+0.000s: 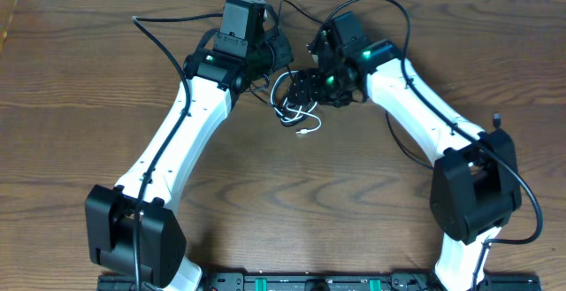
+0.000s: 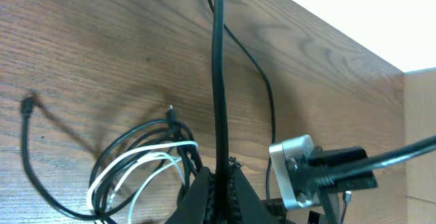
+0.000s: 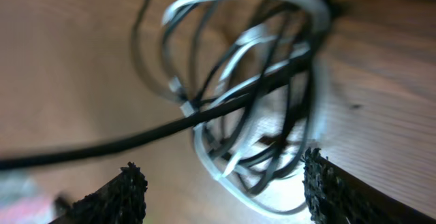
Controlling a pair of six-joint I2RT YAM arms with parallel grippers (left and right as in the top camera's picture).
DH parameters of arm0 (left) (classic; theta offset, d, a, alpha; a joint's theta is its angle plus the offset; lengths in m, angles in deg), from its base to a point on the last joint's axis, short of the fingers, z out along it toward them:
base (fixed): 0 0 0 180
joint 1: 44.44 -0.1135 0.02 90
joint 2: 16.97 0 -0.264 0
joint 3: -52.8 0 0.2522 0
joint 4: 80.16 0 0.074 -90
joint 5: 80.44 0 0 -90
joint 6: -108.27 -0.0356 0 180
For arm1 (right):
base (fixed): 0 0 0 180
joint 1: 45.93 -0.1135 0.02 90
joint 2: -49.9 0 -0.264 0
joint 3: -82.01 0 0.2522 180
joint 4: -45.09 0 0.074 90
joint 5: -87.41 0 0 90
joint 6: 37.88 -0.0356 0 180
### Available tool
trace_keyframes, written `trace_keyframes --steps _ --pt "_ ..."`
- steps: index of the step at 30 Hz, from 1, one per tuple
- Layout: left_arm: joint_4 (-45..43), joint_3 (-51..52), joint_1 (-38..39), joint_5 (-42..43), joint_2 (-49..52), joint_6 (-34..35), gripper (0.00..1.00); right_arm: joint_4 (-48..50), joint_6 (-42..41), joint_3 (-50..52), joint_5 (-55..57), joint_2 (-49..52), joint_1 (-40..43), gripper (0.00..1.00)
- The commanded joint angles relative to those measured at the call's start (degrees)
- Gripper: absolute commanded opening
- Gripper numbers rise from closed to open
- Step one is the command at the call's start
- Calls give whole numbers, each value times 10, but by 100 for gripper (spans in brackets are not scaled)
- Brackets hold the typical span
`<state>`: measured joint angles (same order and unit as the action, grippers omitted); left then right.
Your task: Untangle cables
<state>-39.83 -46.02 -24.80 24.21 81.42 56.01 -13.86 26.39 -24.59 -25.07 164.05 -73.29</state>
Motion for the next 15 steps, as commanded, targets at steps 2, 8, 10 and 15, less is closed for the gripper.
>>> trace_keyframes --steps 2,8,10,15 --pt "-4 -3 1 -1 2 8 7 7 -81 3 132 -5 -20 72" --pt "-8 -3 1 8 2 12 7 63 -114 41 132 -5 -24 66" --pt "-10 -3 0 13 2 12 7 91 -123 63 121 -5 -25 63" --pt "-16 -3 0 13 2 12 8 112 -134 92 114 -5 -22 55"
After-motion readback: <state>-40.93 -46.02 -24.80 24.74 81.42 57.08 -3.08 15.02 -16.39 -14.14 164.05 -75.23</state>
